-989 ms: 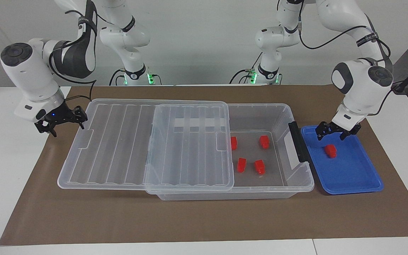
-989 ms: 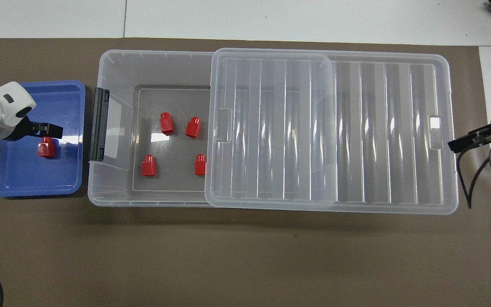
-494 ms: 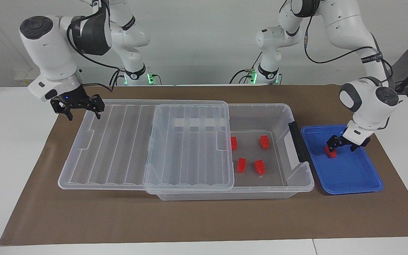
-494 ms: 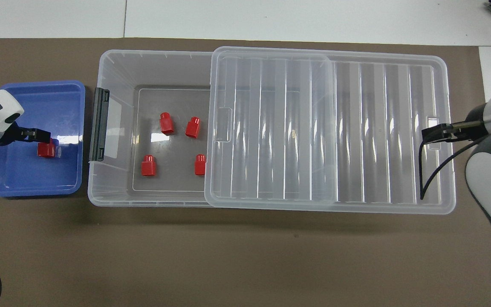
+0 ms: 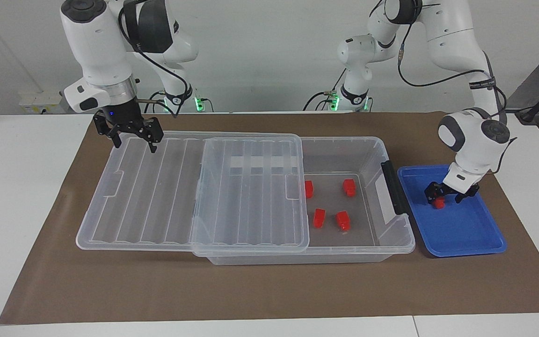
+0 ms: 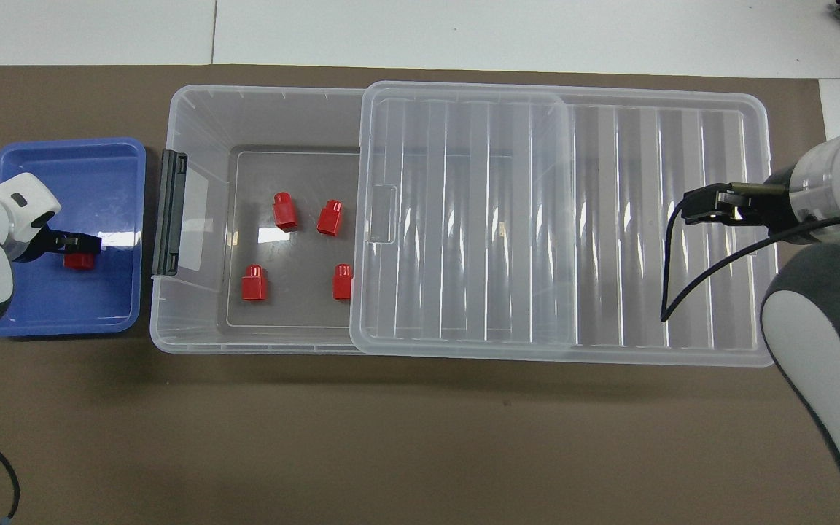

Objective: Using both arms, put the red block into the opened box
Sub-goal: 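Lift the red block with the left gripper above the blue tray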

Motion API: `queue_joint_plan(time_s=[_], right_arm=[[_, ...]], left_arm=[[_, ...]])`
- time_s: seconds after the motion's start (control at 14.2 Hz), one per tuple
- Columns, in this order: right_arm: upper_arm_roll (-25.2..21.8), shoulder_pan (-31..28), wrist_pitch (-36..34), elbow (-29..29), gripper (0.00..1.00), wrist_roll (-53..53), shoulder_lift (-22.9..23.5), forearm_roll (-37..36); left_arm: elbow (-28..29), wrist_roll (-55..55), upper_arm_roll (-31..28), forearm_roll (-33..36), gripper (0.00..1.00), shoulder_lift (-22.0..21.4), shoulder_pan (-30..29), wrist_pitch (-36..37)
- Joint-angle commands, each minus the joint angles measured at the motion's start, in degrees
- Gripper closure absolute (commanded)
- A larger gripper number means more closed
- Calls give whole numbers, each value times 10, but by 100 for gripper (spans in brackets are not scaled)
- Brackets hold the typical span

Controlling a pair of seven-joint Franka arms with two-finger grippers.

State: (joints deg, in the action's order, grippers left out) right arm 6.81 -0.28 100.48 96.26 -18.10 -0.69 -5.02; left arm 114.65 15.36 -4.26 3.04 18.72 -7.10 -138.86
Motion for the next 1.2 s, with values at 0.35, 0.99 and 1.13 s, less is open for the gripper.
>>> queue_joint_plan(time_s=[0.35, 0.99, 1.13], right_arm=[[19, -41, -69, -44, 0, -16, -3, 25], [18, -41, -77, -33, 0, -11, -12, 30], [18, -41, -76, -33, 0, -11, -12, 30]], left_arm=[[14, 13, 0, -1, 100, -6, -3, -7], [-258, -42, 5, -87, 100, -4, 13, 342], [-311, -108, 17, -84, 100, -10, 20, 434]])
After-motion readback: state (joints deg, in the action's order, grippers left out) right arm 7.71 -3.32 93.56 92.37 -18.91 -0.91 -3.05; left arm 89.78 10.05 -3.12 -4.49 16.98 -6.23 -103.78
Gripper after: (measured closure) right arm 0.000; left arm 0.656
